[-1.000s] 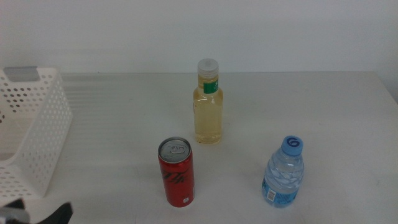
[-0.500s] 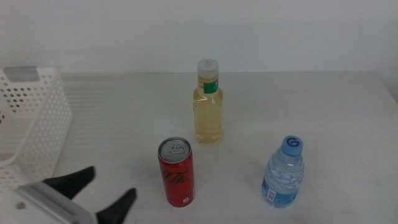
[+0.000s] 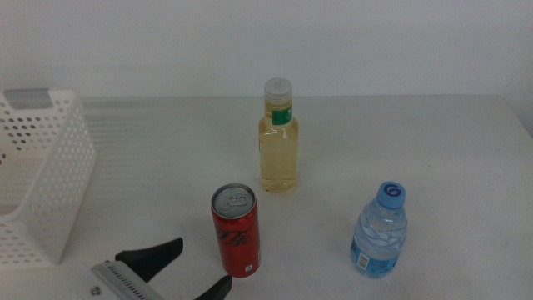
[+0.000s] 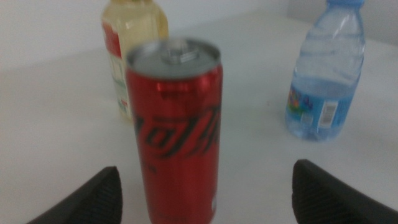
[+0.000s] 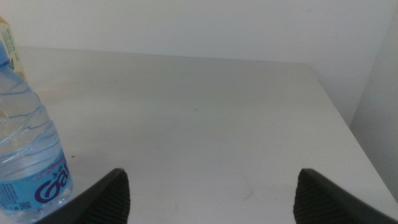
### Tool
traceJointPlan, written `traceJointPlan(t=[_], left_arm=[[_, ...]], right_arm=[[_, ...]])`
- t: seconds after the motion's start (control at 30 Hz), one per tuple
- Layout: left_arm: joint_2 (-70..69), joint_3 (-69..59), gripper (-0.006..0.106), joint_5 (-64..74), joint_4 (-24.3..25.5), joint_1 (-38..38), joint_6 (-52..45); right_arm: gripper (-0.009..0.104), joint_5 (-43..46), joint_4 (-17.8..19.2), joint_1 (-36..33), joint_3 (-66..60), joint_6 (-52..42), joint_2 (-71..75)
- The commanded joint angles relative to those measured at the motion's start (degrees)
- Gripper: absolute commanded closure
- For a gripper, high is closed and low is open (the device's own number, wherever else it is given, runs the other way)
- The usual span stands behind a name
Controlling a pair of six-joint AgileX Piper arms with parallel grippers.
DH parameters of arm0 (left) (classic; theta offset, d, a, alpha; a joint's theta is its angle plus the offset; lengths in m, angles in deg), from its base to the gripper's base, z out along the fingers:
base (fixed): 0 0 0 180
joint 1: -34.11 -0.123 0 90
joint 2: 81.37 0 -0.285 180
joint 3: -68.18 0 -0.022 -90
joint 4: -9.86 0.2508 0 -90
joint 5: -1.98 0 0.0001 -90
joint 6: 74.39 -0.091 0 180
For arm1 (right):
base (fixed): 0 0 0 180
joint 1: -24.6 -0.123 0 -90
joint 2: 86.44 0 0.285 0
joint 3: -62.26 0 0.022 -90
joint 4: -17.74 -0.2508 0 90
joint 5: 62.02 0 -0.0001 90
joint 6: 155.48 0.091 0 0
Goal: Use arms to grab the bottles and put them into the dustbin to the left of the table.
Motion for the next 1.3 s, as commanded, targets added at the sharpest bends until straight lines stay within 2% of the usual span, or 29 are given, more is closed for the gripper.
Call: traceJointPlan(t=[0.0,0.27,0.73,0.93,1.27], left_arm=[[1.2,-1.4,0.010,-10.5,0.4,0.4,2.4],[2.2,-1.4,0.010,-10.7,1.2,0.4,1.5],[4.1,-1.3,0.010,-10.7,-0.2,0.4,1.9],[7.4,1.6,0.010,-10.7,-5.5,0.2,5.4],[13.2,6.1,0.014,-10.7,-4.8,0.2,5.4]], right_arm=[[0.021,4.0,0.4,0.4,0.4,-0.6,1.5],[0.021,4.0,0.4,0.3,0.4,-0.6,1.5],[0.021,4.0,0.4,0.3,0.4,-0.6,1.5],[0.021,4.0,0.4,0.3,0.4,-0.6,1.5],[0.021,4.0,0.4,0.3,0.4,-0.6,1.5]])
